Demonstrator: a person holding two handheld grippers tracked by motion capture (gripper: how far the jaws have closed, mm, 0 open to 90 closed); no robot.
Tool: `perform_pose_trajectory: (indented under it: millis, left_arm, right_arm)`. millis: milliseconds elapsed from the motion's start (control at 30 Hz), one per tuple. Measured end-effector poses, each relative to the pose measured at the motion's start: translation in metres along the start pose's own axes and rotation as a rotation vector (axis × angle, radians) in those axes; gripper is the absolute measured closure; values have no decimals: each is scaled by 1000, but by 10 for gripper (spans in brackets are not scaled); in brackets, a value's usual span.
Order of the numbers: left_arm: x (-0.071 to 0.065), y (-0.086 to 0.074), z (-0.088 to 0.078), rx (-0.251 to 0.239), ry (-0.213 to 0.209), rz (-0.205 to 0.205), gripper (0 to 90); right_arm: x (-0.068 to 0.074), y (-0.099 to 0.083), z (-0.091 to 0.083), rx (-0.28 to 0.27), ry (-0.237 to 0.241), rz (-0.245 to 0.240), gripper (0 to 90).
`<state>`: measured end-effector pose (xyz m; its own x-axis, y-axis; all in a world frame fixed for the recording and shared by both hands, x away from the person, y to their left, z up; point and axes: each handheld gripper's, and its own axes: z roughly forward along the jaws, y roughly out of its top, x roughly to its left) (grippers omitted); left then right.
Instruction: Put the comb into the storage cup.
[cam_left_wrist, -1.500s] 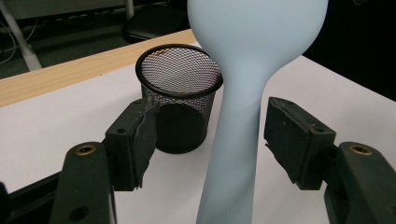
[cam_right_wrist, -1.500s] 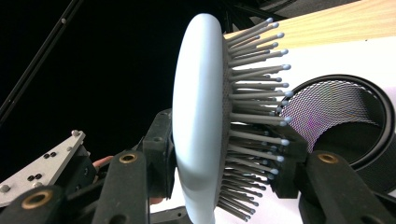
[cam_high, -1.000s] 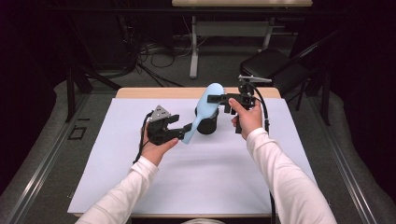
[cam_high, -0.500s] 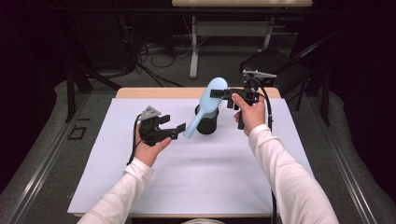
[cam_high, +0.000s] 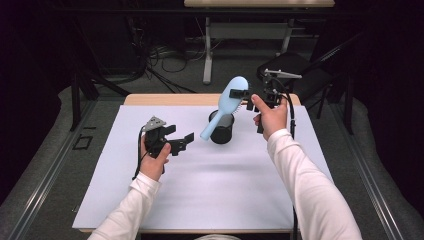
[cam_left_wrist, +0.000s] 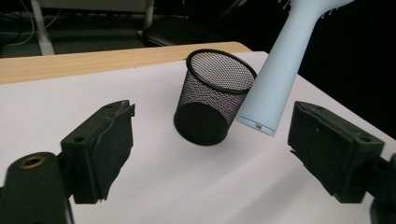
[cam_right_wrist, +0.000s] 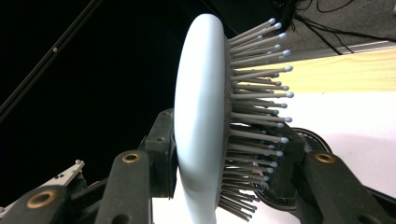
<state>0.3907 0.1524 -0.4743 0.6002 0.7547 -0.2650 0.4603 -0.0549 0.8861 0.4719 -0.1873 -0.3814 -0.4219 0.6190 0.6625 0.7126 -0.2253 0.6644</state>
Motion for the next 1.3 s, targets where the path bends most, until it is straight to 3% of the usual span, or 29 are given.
perform_pose_trajectory:
  millis: [600, 1033, 1300]
  left_arm:
    - [1, 0, -6, -11, 0, 9, 102]
    - [5, -2, -7, 23, 47, 62, 55]
    - [4, -3, -6, 35, 54, 75, 26]
  right_arm:
    - [7, 12, -1, -38, -37, -44, 540]
    - [13, 22, -2, -73, -108, -104, 540]
    - [15, 27, -4, -95, -163, -143, 540]
